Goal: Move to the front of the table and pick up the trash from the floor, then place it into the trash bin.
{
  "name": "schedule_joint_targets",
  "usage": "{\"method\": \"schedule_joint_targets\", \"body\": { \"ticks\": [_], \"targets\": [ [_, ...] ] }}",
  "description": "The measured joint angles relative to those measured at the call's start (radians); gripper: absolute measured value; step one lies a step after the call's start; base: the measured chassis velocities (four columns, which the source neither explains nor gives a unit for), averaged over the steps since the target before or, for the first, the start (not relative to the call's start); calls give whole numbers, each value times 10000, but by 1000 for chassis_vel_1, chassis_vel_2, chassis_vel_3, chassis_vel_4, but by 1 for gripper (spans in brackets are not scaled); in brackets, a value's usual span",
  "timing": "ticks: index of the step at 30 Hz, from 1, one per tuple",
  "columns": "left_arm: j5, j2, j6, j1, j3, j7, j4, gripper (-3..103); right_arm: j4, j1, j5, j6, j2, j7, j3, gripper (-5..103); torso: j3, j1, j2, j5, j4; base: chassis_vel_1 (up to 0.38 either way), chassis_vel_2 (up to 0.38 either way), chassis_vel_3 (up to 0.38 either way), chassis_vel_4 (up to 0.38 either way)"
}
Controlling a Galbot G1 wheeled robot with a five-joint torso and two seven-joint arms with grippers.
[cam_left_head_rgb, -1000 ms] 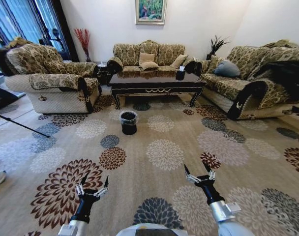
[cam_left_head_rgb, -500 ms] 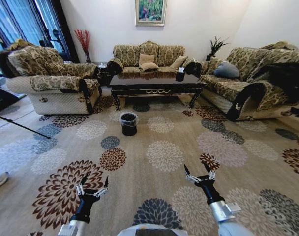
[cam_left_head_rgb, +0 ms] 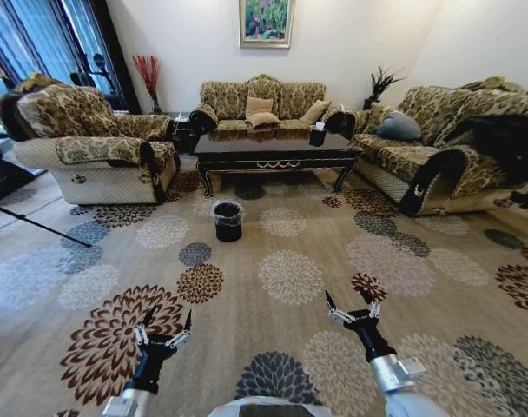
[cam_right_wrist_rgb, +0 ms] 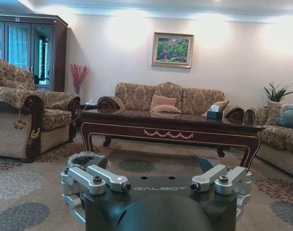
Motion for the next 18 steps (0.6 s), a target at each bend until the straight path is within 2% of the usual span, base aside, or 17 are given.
{"method": "schedule_joint_targets", "body": {
  "ticks": [18],
  "targets": [
    [0,1,-1,0,0,0,0,100,0,0,0,0,0,0,0,100,468,259,719,0,0,0,0,0,0]
  ]
}}
